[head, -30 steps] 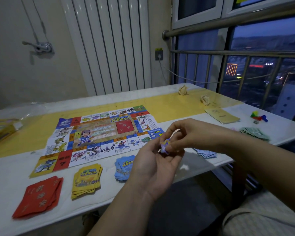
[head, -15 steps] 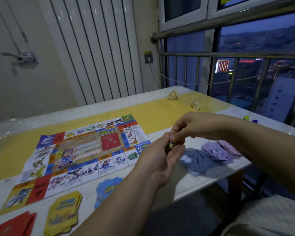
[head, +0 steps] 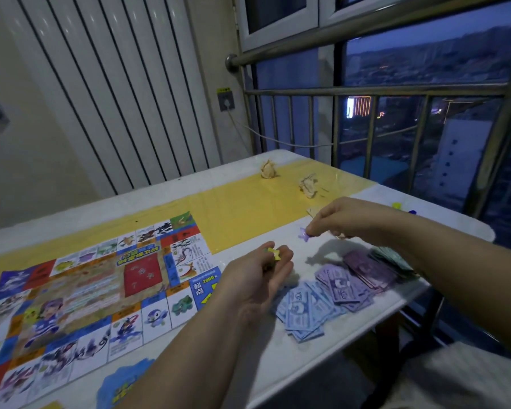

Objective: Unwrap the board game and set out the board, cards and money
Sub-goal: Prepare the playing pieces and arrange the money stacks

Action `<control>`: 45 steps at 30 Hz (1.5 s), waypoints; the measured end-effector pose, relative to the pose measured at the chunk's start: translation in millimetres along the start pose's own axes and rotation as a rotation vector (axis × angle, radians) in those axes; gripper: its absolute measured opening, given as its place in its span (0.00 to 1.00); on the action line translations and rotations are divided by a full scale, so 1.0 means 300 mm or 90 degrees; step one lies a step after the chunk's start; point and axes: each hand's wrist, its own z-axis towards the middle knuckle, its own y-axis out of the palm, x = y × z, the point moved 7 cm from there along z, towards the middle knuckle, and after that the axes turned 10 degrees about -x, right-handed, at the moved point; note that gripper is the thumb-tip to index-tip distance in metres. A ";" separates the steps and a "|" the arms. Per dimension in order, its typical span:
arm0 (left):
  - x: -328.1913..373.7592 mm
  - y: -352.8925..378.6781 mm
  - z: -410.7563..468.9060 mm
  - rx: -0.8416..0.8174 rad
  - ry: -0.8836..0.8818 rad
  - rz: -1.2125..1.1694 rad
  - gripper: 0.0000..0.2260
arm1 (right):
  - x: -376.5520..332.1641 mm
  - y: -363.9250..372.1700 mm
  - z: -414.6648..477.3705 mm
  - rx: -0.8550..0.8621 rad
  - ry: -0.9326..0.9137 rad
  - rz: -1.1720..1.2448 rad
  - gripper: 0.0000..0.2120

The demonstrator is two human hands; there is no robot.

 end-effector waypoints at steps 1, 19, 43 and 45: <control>0.001 -0.008 0.004 0.005 0.000 0.014 0.10 | 0.007 0.003 0.007 -0.009 0.000 -0.036 0.04; 0.022 0.018 0.040 -0.068 -0.079 0.123 0.03 | -0.092 0.078 0.008 -0.118 -0.095 0.025 0.04; 0.019 0.045 0.130 -0.102 -0.100 0.196 0.06 | 0.066 -0.090 0.034 0.018 -0.012 -0.136 0.02; 0.017 0.038 0.131 -0.099 -0.103 0.194 0.06 | 0.100 -0.067 0.043 0.011 0.004 -0.206 0.01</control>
